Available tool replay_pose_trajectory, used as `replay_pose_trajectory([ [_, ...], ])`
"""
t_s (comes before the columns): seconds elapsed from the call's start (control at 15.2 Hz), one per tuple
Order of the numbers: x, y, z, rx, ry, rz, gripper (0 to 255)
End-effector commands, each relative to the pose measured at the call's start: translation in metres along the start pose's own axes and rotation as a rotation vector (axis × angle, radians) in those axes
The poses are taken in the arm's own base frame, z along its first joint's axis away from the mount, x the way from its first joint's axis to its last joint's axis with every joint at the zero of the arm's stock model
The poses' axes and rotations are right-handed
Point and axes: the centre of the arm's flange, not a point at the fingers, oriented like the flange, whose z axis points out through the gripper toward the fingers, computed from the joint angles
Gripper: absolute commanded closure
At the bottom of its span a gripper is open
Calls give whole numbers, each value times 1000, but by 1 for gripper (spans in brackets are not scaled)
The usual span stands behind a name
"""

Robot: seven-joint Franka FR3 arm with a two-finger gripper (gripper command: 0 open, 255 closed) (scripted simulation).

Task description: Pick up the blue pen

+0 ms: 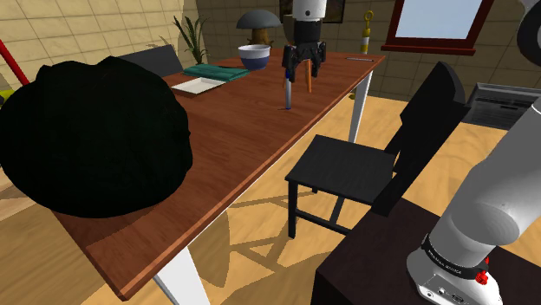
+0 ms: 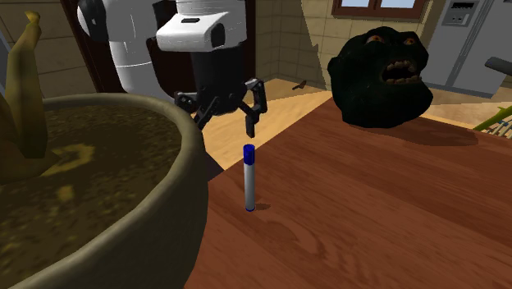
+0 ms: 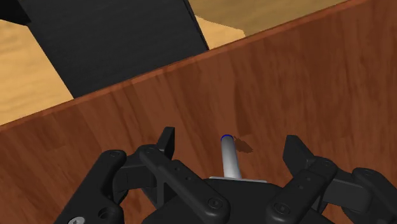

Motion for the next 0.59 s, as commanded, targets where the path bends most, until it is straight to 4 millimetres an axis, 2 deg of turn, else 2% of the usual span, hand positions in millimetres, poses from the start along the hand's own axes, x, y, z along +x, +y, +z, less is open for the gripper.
replay_pose_trajectory([
  [0.0, 23, -6, -9, -5, 24, 0, 0],
  [0.2, 52, -15, -27, -13, 59, -1, 0],
  [0.26, 55, -16, -29, -13, 63, -1, 0],
  [0.53, 54, -15, -8, -13, 63, -1, 0],
])
